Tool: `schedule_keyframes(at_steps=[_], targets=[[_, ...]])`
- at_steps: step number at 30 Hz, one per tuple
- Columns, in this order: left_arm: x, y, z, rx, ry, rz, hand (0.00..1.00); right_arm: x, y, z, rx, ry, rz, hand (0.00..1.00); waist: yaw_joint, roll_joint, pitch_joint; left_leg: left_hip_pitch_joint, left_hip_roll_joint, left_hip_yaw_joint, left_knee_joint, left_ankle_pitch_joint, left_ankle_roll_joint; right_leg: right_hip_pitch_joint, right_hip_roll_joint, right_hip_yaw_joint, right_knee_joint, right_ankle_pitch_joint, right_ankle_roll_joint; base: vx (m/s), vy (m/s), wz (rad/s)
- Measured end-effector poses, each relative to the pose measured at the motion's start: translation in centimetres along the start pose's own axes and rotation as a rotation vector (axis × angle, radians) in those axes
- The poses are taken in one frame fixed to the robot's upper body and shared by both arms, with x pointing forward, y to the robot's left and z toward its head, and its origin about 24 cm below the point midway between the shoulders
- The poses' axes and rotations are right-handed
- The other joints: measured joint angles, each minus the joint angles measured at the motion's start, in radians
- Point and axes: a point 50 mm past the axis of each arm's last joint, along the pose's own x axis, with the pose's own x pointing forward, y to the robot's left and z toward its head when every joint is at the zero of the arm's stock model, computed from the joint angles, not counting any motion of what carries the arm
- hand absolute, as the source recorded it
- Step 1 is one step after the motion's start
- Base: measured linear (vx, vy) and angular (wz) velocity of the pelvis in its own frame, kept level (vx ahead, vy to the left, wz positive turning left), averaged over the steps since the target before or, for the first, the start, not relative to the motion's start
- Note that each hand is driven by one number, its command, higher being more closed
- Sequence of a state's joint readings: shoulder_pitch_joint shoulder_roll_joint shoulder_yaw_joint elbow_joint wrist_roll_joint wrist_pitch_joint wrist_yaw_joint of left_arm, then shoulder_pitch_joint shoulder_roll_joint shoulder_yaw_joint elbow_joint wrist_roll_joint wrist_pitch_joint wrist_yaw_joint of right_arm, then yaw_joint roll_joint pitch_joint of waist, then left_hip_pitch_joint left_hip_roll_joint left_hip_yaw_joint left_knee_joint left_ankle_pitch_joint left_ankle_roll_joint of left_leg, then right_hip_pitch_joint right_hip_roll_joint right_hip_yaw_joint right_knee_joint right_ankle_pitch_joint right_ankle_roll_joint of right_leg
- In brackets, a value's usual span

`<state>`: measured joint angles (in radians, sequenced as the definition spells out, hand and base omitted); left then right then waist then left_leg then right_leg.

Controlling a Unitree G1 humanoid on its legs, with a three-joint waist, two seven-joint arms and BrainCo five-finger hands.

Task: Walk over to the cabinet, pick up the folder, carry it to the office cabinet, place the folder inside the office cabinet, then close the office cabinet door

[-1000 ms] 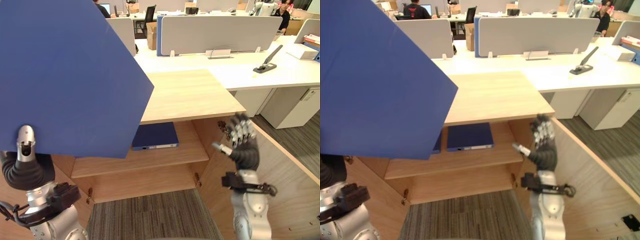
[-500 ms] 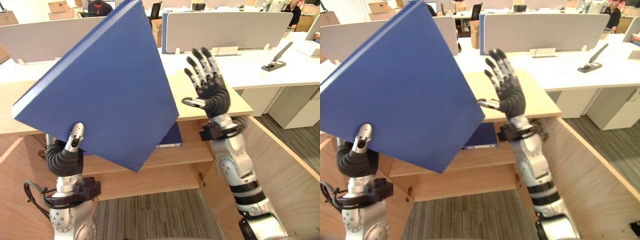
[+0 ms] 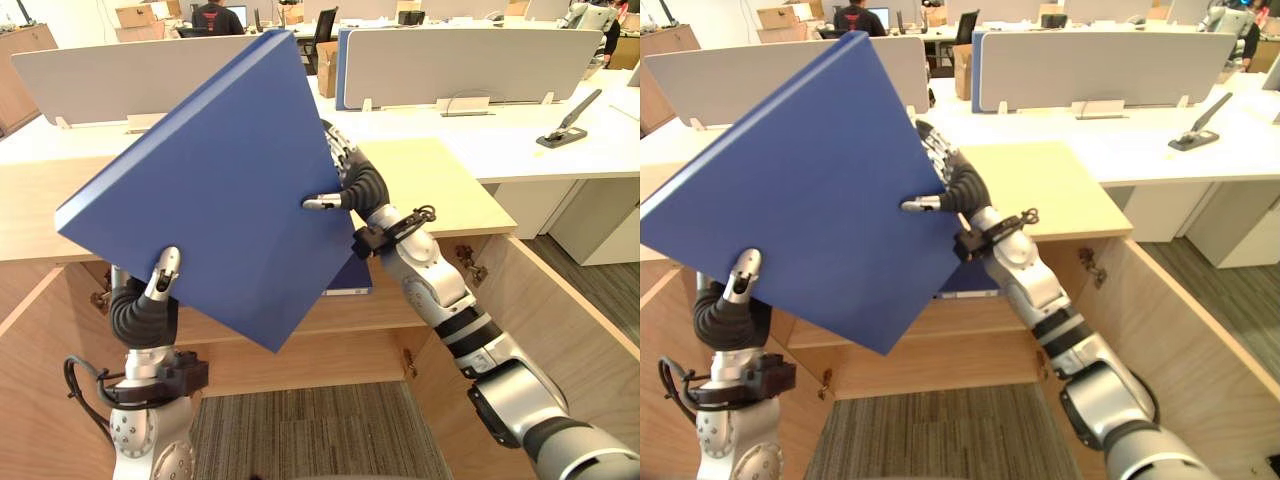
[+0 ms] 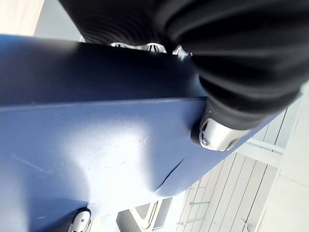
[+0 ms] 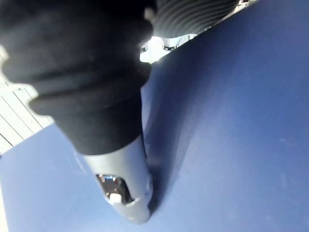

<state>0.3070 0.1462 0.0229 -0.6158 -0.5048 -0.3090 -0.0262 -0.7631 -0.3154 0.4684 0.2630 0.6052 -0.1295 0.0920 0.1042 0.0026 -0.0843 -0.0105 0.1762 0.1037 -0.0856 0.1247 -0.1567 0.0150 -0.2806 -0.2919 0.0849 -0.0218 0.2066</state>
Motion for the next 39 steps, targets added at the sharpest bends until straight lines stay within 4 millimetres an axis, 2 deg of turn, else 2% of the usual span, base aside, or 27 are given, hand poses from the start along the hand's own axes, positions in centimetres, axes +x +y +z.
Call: schedule_keyframes(at_steps=[3,6,7,12,14,18,19,25,30,33,35,36,39], targets=[[0.0,0.1,0.1,0.008,0.001,-0.004,1.00,0.0,0.3,-0.4,-0.025,0.033,0.043,0.00,0.000,0.000,0.000,0.000,0.001,0.000,0.000,0.001,0.000,0.000,0.001,0.000,0.000,0.000,0.000,0.00,0.000,0.00],[0.0,0.3,0.0,0.037,0.015,-0.014,1.00,-0.5,0.7,-1.8,-0.047,0.140,0.145,0.00,-0.001,0.000,0.001,-0.001,0.001,-0.002,0.000,0.002,-0.002,0.000,0.001,-0.001,0.000,0.000,0.000,0.00,0.000,0.00],[-0.1,0.7,-0.4,0.058,0.044,-0.020,1.00,-1.1,0.6,-2.8,-0.046,0.245,0.206,1.00,-0.001,0.000,0.001,-0.003,0.002,-0.003,0.000,0.003,-0.003,0.000,0.002,-0.002,0.001,0.000,0.000,0.00,0.000,0.00],[-0.4,1.3,-1.0,0.121,0.115,-0.069,1.00,-4.0,-0.1,-5.1,0.056,0.508,0.318,1.00,0.001,-0.004,0.003,-0.006,0.004,-0.008,0.000,0.004,-0.005,0.000,0.004,-0.005,0.001,0.000,0.000,0.00,0.000,0.01],[-0.3,1.3,-0.9,0.143,0.123,-0.113,1.00,-5.2,-0.5,-5.0,0.055,0.566,0.356,1.00,0.003,-0.005,0.002,-0.006,0.004,-0.008,0.000,0.004,-0.005,0.000,0.004,-0.005,0.002,0.000,0.000,0.00,0.000,0.00],[-0.1,1.0,-0.7,0.135,0.099,-0.140,1.00,-6.2,-0.5,-4.2,0.061,0.589,0.425,1.00,0.004,-0.009,0.000,-0.006,0.004,-0.009,0.000,0.004,-0.005,0.000,0.004,-0.005,0.004,0.000,0.000,0.00,0.000,0.00],[-0.1,1.0,-0.6,0.133,0.087,-0.145,0.00,-6.3,-0.5,-3.9,0.066,0.583,0.435,1.00,0.005,-0.011,-0.001,-0.007,0.004,-0.009,0.000,0.004,-0.005,-0.001,0.004,-0.005,0.005,0.000,0.000,0.00,0.000,0.00],[0.8,0.8,-0.1,0.090,0.016,-0.157,0.00,-5.5,-0.7,-2.1,0.054,0.497,0.434,1.00,0.017,-0.020,-0.008,-0.025,0.004,-0.010,0.000,0.010,-0.005,-0.028,0.001,-0.001,0.022,0.000,-0.001,0.00,0.000,0.00],[0.5,1.4,-2.2,-0.015,0.115,-0.189,0.00,-6.4,-1.1,-2.4,0.068,0.474,0.392,1.00,0.021,-0.020,-0.009,-0.025,0.003,-0.010,0.000,0.014,-0.003,-0.032,-0.001,-0.001,0.029,-0.001,-0.001,0.00,0.000,0.00],[-0.9,2.3,-4.6,-0.123,0.255,-0.192,0.00,-7.6,-1.3,-3.3,0.117,0.462,0.342,1.00,0.009,-0.019,-0.009,-0.025,0.004,-0.009,0.000,0.015,-0.003,-0.036,-0.001,0.001,0.029,-0.001,-0.001,0.00,0.000,0.00],[-3.1,2.7,-7.1,-0.217,0.436,-0.207,0.00,-8.3,-1.6,-3.5,0.152,0.436,0.294,1.00,-0.005,-0.019,-0.009,-0.026,0.004,-0.007,-0.001,0.014,-0.003,-0.042,-0.001,0.003,0.028,-0.001,-0.001,-0.01,0.003,-0.02],[-3.6,2.9,-7.7,-0.236,0.471,-0.203,0.00,-8.5,-1.7,-3.4,0.155,0.429,0.283,1.00,-0.006,-0.019,-0.009,-0.027,0.004,-0.006,-0.001,0.014,-0.003,-0.045,-0.001,0.005,0.028,-0.001,-0.001,0.00,0.005,-0.06],[-7.7,3.6,-10.5,-0.321,0.696,-0.137,0.00,-9.6,-2.5,-3.2,0.218,0.358,0.188,1.00,-0.016,-0.019,-0.011,-0.042,0.004,0.001,-0.001,0.015,-0.003,-0.067,0.000,0.014,0.029,0.001,-0.001,0.01,0.003,-0.06]])
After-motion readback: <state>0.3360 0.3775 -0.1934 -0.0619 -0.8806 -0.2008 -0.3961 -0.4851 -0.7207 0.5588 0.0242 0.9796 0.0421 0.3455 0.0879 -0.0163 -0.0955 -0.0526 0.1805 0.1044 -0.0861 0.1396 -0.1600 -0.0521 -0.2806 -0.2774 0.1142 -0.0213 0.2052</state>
